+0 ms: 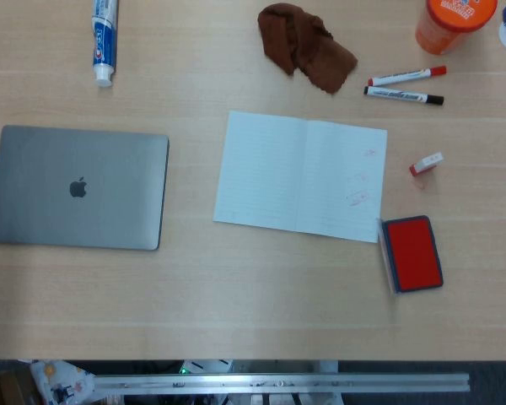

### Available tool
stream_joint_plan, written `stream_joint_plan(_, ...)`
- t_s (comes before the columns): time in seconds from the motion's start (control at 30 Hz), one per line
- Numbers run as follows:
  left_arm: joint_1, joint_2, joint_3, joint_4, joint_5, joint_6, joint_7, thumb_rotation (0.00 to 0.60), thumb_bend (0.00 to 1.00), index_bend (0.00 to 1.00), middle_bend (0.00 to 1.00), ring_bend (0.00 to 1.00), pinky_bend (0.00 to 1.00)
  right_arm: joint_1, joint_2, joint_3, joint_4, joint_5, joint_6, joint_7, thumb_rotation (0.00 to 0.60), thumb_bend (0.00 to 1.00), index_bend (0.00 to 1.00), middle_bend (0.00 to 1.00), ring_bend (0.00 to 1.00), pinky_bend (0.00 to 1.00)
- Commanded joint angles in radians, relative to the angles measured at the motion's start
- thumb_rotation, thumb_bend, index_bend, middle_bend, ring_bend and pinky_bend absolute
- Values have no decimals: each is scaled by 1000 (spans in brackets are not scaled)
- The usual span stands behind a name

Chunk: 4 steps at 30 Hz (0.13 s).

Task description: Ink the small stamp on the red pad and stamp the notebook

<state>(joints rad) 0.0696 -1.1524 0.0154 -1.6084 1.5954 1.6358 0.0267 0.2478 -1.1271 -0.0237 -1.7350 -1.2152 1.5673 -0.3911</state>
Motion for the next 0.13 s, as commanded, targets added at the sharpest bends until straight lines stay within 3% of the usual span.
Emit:
stream_joint_plan(0.03, 0, 1, -1, 1, -1, 2, -2, 600, 294, 0, 0, 0, 18, -5, -1, 9, -2, -8, -7, -6, 600, 280, 414, 422, 311, 291)
stream_joint_plan(0.13, 1, 1, -2, 3, -3, 2, -5, 600, 294, 0, 0, 0, 18, -11, -3, 18, -10, -14, -15, -13, 600, 280, 417, 424, 314, 291)
